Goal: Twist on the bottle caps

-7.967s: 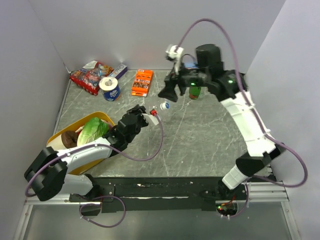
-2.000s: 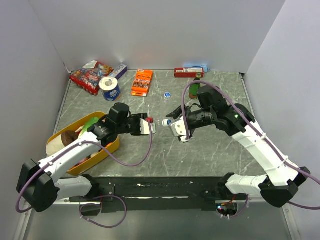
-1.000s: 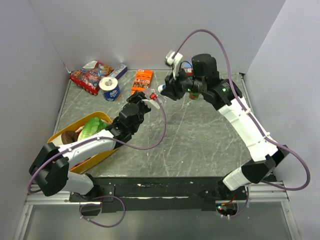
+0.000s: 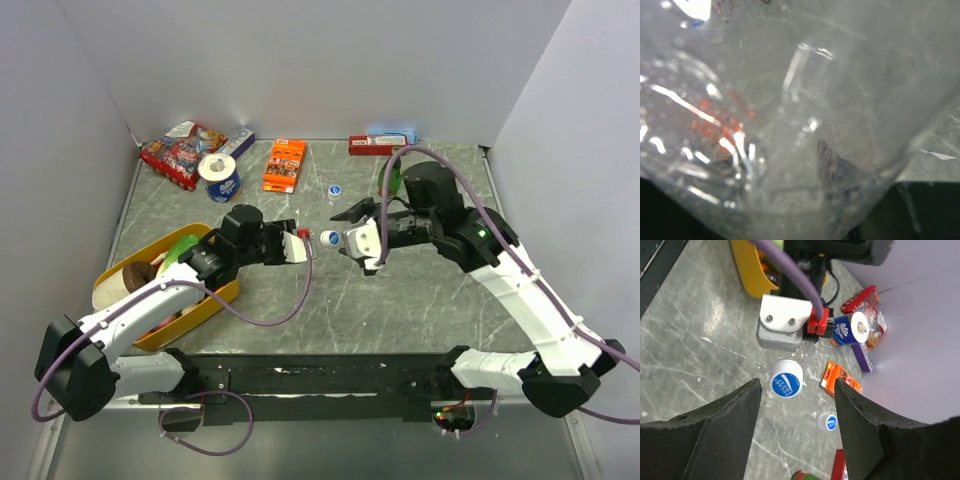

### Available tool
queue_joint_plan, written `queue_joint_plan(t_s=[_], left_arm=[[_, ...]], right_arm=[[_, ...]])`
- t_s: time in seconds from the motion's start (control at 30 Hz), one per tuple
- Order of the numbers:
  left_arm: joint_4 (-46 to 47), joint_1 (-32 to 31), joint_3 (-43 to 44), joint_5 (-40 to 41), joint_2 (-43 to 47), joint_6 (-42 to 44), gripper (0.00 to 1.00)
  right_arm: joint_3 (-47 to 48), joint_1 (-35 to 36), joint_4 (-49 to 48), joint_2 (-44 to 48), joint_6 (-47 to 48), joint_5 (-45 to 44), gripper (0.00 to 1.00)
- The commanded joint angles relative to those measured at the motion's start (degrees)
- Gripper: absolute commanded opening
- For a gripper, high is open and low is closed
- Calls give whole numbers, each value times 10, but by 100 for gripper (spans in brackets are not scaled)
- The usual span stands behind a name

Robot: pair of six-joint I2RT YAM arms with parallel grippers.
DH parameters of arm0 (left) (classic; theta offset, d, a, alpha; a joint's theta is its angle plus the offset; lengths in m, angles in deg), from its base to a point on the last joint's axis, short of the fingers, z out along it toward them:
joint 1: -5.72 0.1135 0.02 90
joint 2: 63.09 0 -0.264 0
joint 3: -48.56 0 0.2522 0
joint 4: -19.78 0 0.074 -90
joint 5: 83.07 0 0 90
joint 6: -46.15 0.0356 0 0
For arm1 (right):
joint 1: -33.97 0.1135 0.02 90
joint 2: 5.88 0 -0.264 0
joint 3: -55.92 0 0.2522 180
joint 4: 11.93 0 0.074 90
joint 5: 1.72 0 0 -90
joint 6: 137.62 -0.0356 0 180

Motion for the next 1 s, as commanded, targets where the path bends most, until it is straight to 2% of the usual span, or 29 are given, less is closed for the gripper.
queue_joint_plan(t_s=[0.0,0.2,0.47,0.57,0.6,0.67,0.7,0.73,0.77,0.8,0.83,0.93,0.97], left_arm=[[-10,2,31,-63,23,16,1],[-8,2,36,-67,25,12,1],[5,2,42,-70,23,1,1],[11,1,44,-68,19,-9,1],[18,1,43,-60,17,-22,1],[85,1,29,-30,17,-59,1],[118,-1,23,27,16,-99,1],[195,-14,10,69,15,-112,1],[233,-28,3,133,10,-115,1],[286,-46,-4,265,-6,-92,1],[391,-76,-21,329,-18,-69,1],[528,-97,-26,448,-79,40,1],[580,-98,-23,459,-93,62,1]], right_arm=[[-4,13,17,-6,70,2,66],[4,16,29,-19,82,6,62],[6,16,29,-39,71,10,46],[-2,16,7,-39,44,15,34],[-3,16,-24,-38,30,11,22],[-11,16,-87,-41,-87,-12,13],[-11,16,-146,-44,-199,-30,4],[-4,16,-182,-51,-259,-51,0],[0,15,-210,-54,-321,-96,0],[8,14,-228,-59,-375,-104,0],[33,8,-239,-74,-459,-106,0],[84,2,-247,-105,-601,-121,0],[97,1,-245,-112,-634,-123,0]])
